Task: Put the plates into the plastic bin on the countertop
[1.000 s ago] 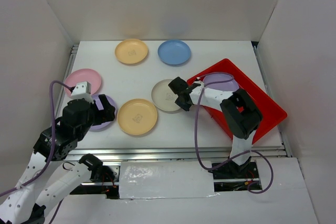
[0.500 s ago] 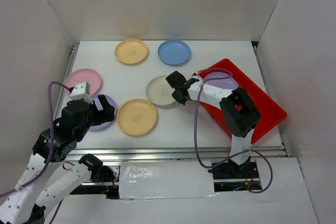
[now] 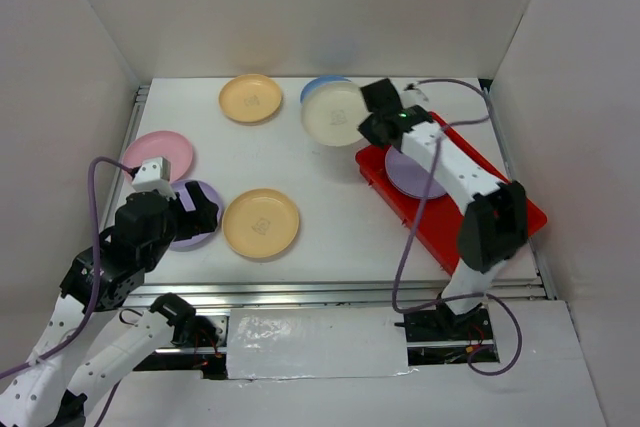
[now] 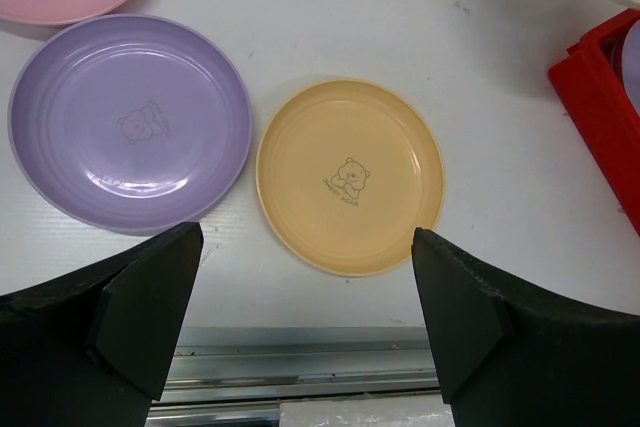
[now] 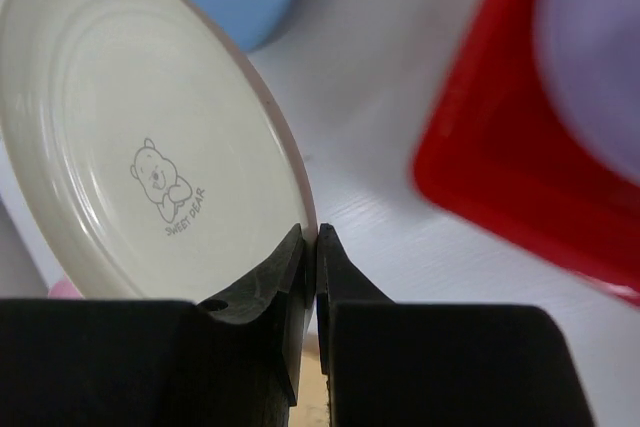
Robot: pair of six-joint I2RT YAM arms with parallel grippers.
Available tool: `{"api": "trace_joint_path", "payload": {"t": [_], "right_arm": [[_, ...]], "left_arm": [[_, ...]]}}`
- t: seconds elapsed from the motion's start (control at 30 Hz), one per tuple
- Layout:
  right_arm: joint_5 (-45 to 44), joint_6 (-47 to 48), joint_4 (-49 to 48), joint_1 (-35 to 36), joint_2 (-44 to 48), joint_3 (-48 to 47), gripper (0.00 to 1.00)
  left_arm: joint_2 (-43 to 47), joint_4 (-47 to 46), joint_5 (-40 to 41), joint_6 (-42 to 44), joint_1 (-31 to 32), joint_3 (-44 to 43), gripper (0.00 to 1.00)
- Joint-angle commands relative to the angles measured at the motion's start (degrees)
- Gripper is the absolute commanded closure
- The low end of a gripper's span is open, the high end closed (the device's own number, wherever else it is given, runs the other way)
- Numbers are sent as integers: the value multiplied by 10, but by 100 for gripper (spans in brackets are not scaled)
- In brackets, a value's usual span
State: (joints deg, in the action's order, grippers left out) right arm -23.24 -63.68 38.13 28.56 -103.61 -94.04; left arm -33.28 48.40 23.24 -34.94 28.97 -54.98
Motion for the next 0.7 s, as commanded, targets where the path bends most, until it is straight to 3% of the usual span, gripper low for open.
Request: {"api": "trace_joint_path", "payload": {"t": [0.0,0.2,0.3,0.57,0.67], "right_arm": [[4,36,11,-79,127,102,100],[50,88,-76,-214,305,376,100],[89,115,-104,-279,341,423,100],[144,123,-116,-356,272,402,100],[148,131,-114,-364,257,382,94]], "left_arm": [[7,-20,-5,-2,2,1,1],[2,-22,-8,0,2,2,1],[-6,-22,-11,1,2,1,1],[-9,-21,-9,0,2,1,1],[-12,-21,-12,3,2,1,1]]}}
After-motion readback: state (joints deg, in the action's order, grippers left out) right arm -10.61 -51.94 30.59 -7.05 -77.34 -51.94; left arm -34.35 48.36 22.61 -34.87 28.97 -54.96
